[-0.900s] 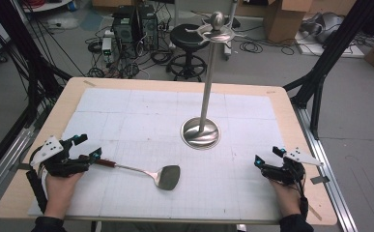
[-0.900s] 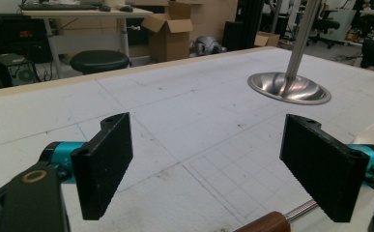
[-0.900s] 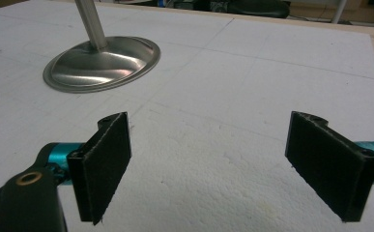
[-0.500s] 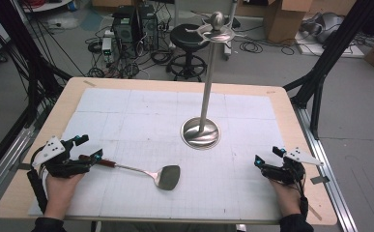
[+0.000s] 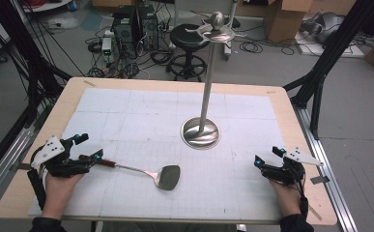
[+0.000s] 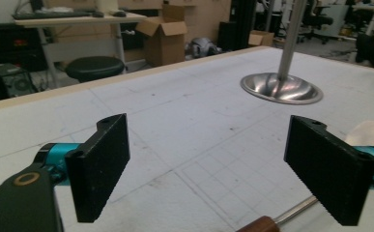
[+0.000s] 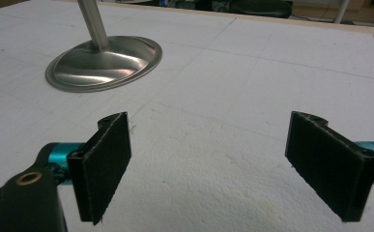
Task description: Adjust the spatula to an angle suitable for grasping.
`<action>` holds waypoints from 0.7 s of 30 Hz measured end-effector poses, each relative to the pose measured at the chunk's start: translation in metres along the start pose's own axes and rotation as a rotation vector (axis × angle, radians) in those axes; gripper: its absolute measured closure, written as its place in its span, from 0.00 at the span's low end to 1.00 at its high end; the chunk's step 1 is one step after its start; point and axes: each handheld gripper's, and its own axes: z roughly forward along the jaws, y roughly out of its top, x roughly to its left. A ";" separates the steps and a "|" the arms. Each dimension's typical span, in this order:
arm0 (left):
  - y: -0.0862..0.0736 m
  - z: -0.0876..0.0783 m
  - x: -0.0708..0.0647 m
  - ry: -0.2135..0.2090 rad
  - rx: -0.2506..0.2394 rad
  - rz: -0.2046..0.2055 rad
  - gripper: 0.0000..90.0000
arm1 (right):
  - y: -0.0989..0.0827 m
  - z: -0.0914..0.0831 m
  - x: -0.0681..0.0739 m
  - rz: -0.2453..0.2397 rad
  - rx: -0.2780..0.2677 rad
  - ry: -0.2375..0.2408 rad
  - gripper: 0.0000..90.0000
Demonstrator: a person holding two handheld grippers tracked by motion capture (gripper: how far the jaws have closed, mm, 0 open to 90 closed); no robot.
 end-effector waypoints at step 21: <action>0.001 0.003 -0.002 -0.045 -0.012 0.011 0.15 | 0.000 0.001 0.001 0.006 0.012 -0.012 0.18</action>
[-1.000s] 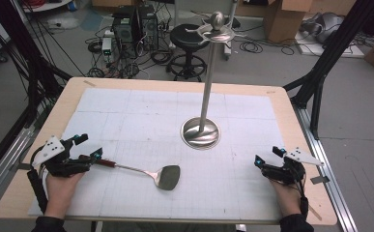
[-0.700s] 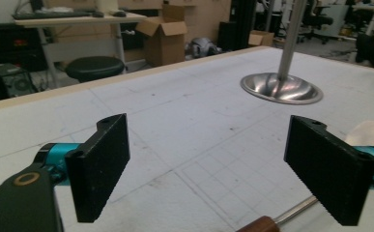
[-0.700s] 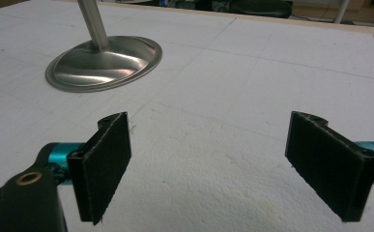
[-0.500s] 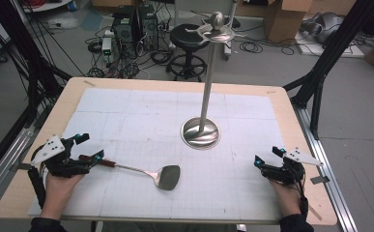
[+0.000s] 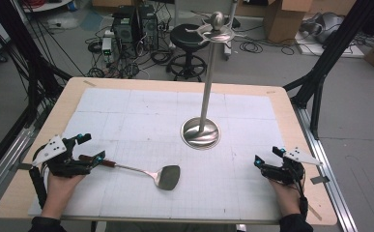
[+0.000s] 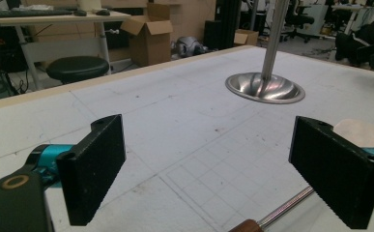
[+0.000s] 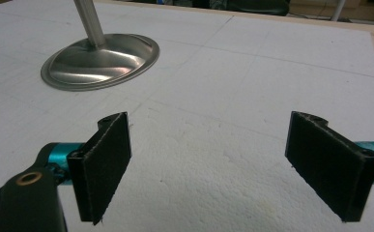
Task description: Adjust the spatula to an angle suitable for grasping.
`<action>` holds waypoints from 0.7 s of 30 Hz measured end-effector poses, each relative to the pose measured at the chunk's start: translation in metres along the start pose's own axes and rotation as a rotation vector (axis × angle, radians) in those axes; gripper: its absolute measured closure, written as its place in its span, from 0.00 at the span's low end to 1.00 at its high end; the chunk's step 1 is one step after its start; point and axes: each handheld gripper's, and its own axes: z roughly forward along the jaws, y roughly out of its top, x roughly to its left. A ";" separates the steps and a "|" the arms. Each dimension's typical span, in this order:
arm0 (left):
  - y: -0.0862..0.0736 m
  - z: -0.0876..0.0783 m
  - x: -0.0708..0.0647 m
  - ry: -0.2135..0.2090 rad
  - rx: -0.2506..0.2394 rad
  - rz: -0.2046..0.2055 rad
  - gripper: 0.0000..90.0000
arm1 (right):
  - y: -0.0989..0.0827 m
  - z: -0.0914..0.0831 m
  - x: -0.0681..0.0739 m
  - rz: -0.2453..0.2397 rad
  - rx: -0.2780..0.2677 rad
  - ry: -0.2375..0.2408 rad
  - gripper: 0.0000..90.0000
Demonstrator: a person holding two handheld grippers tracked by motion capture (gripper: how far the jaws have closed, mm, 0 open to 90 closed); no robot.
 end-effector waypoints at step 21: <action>0.002 -0.004 -0.002 -0.006 -0.023 0.013 0.15 | 0.002 -0.002 -0.002 0.011 -0.030 0.008 0.18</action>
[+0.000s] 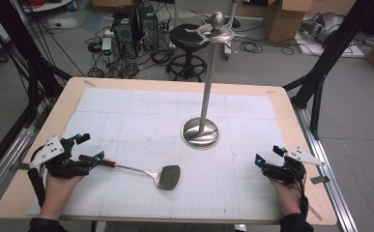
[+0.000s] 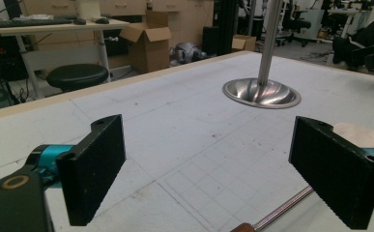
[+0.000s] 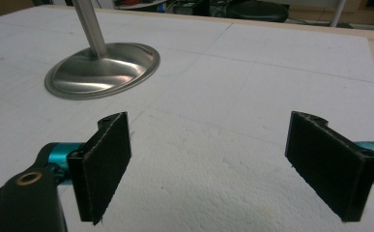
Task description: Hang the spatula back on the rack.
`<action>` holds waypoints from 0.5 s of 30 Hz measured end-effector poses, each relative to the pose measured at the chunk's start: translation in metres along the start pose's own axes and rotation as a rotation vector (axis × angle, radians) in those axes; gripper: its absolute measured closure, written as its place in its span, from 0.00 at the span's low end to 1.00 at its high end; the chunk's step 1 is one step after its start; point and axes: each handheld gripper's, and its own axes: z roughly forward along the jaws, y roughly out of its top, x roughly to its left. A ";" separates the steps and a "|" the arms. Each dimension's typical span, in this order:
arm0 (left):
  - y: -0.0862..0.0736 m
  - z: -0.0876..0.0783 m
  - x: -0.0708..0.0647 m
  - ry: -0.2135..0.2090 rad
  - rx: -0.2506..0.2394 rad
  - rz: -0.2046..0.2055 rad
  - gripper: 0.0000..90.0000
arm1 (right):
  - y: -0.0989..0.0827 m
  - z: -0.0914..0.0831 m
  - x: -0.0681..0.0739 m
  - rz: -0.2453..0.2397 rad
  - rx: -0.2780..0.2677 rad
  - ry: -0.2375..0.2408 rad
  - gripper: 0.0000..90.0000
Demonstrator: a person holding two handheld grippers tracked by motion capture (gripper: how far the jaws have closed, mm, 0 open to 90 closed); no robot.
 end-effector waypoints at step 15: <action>0.005 -0.007 0.000 0.011 -0.012 -0.008 0.15 | 0.048 0.014 0.028 -0.065 -0.080 0.204 0.13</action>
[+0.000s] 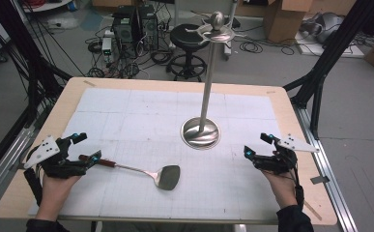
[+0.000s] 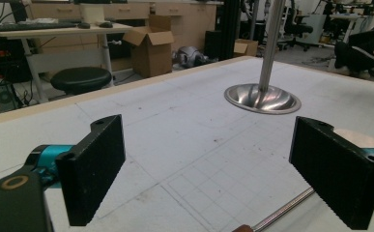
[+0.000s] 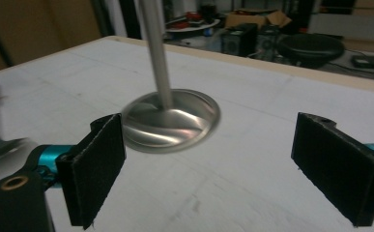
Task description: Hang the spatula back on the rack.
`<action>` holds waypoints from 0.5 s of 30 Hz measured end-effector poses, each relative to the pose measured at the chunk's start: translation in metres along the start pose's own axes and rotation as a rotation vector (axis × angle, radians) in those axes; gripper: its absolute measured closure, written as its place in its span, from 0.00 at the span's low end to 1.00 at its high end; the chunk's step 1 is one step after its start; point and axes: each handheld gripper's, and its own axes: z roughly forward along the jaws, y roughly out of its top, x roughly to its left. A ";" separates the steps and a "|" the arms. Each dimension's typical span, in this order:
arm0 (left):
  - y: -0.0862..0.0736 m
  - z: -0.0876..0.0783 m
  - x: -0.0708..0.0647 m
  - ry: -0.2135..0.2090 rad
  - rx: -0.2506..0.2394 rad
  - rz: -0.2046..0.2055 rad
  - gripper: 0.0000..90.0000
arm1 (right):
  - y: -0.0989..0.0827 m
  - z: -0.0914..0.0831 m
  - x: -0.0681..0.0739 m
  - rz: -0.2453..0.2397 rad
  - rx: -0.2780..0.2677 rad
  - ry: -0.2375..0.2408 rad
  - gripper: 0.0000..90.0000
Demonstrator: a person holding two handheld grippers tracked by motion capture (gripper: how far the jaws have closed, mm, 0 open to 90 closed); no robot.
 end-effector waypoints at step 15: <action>0.002 -0.004 -0.002 -0.003 -0.004 0.004 0.15 | 0.057 0.066 0.056 -0.102 0.018 0.275 0.12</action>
